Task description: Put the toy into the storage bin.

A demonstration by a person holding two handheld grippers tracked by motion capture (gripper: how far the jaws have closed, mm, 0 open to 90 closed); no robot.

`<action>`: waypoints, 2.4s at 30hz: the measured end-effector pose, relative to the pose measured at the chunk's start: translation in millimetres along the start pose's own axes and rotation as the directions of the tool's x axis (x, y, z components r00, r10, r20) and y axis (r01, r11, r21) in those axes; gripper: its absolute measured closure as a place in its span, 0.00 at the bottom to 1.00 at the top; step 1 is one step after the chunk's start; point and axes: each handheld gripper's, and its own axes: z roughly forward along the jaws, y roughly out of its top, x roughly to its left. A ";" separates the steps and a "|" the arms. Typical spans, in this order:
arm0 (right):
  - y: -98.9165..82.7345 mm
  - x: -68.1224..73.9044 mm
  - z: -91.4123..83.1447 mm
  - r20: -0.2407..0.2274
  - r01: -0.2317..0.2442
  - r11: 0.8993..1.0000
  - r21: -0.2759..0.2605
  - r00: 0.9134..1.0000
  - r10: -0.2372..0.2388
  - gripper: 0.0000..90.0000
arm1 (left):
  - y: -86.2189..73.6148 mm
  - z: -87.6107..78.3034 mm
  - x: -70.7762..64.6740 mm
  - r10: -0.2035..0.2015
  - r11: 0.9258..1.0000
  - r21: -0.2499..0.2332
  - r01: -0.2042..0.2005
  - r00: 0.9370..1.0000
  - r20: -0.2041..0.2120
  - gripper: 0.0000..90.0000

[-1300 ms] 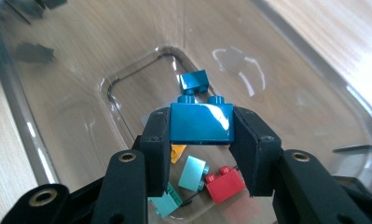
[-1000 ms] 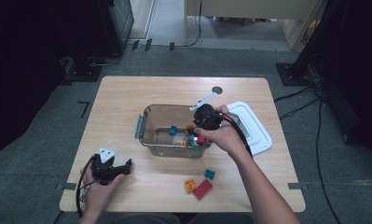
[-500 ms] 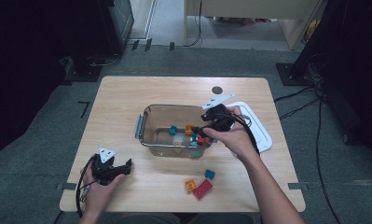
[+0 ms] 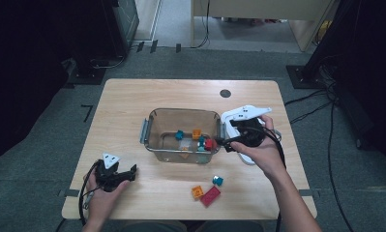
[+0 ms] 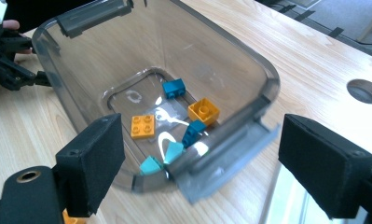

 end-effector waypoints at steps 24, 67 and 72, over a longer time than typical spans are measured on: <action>-98.9 30.1 -5.8 0.020 -0.043 0.999 -0.030 0.999 0.044 0.28 | 0.0 -0.1 -0.1 0.000 1.000 0.001 0.000 1.000 0.001 0.15; -142.3 46.6 49.1 -0.040 0.081 0.983 0.167 0.996 -0.075 0.75 | 0.0 -0.1 -0.1 -0.001 1.000 0.001 0.001 1.000 0.001 0.15; -141.5 42.8 45.3 -0.033 0.067 0.986 0.155 0.997 -0.063 0.75 | 0.0 -0.1 -0.1 0.000 1.000 0.001 0.000 1.000 0.001 0.15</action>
